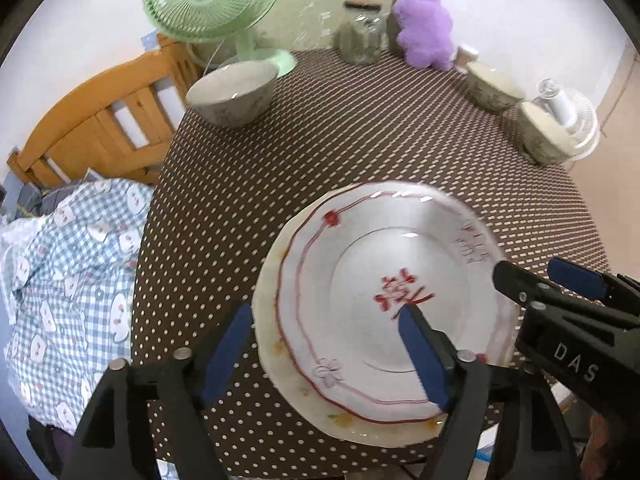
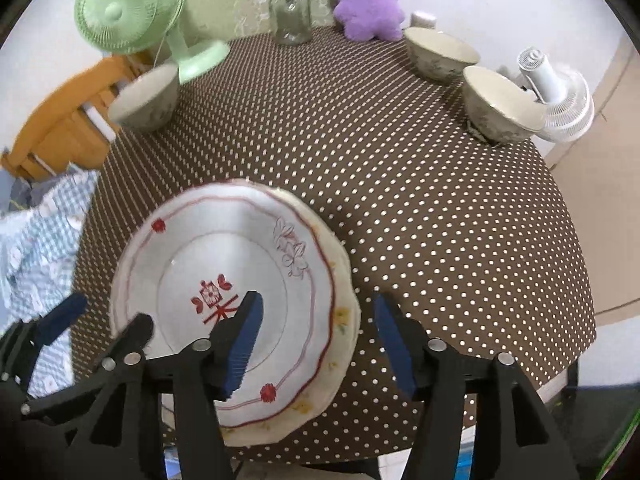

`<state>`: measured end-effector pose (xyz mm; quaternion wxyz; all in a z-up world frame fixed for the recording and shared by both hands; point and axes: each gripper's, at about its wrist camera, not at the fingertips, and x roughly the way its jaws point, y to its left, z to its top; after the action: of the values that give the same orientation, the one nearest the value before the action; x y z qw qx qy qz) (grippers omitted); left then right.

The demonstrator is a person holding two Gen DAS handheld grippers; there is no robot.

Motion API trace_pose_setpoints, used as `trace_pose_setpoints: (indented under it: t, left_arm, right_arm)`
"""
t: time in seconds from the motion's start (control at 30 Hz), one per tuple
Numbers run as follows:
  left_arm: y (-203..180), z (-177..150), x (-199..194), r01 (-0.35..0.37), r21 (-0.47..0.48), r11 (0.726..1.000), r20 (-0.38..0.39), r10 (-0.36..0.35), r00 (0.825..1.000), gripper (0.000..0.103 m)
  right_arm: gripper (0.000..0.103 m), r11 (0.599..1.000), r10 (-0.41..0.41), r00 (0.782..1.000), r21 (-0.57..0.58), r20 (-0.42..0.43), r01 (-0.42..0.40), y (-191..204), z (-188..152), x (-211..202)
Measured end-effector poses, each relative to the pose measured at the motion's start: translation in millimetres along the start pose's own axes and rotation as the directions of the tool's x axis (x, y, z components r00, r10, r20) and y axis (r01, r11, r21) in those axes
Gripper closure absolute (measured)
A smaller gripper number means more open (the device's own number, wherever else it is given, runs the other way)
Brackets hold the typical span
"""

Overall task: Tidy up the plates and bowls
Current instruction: 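Lower the white plate onto the yellow-flower plates and open the right gripper, then move the right gripper to the rim of the large beige bowl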

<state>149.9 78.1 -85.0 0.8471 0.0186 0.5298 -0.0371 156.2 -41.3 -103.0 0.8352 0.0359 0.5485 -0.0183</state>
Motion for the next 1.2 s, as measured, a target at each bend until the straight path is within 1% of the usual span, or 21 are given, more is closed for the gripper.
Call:
trace_pose_setpoints:
  t: [0.1, 0.2, 0.33, 0.4, 0.5, 0.63, 0.73, 0.83, 1.03, 1.1, 1.2]
  left_arm:
    - [-11.5, 4.3, -12.1, 0.009, 0.019, 1.0, 0.034, -0.009, 0.999, 0.017]
    - [-24.7, 13.4, -19.1, 0.014, 0.013, 1.0, 0.058, -0.015, 0.998, 0.016]
    - [-43.4, 25.5, -29.0, 0.015, 0.003, 1.0, 0.088, -0.015, 0.996, 0.016]
    - [-56.8, 32.9, -35.1, 0.005, -0.003, 1.0, 0.11, -0.005, 0.994, 0.016]
    - [-73.8, 43.2, -38.2, -0.002, -0.034, 0.999, 0.118, 0.006, 0.993, 0.016]
    - [-93.5, 56.6, -37.6, -0.01, -0.082, 0.997, 0.122, 0.02, 0.992, 0.016]
    - [-111.9, 66.3, -35.8, -0.012, -0.099, 0.995, 0.127, 0.025, 0.992, 0.016]
    - [-130.7, 74.8, -35.0, -0.013, -0.106, 0.994, 0.137, 0.028, 0.99, 0.016]
    - [-167.8, 94.1, -28.1, -0.014, -0.109, 0.994, 0.162, 0.032, 0.986, 0.016]
    - [-181.2, 102.4, -24.1, -0.014, -0.107, 0.994, 0.166, 0.032, 0.986, 0.018]
    - [-198.7, 114.1, -17.2, -0.009, -0.097, 0.995, 0.166, 0.025, 0.986, 0.022]
  right_arm:
    - [0.034, 1.0, 0.01, 0.999, 0.018, 0.046, -0.011, -10.9, 5.9, -16.8]
    - [0.033, 0.999, 0.024, 0.997, 0.026, 0.075, -0.026, -24.2, 13.1, -26.7]
    - [0.033, 0.999, 0.036, 0.995, 0.01, 0.088, -0.037, -41.8, 22.4, -33.2]
    - [0.032, 0.998, 0.056, 0.993, 0.013, 0.099, -0.057, -55.1, 27.8, -37.6]
    - [0.031, 0.998, 0.062, 0.992, -0.01, 0.113, -0.061, -71.9, 39.6, -44.1]
    - [0.031, 0.997, 0.07, 0.988, -0.055, 0.139, -0.062, -94.3, 56.6, -50.9]
    - [0.031, 0.995, 0.077, 0.985, -0.079, 0.153, -0.065, -112.1, 68.3, -52.3]
    - [0.031, 0.995, 0.064, 0.985, -0.084, 0.163, -0.051, -130.7, 78.0, -53.7]
    - [0.031, 0.995, 0.07, 0.982, -0.088, 0.177, -0.055, -170.5, 100.2, -50.8]
    - [0.031, 0.993, 0.081, 0.978, -0.095, 0.19, -0.063, -184.0, 106.6, -50.0]
    - [0.031, 0.993, 0.075, 0.976, -0.105, 0.203, -0.055, -200.0, 118.6, -46.4]
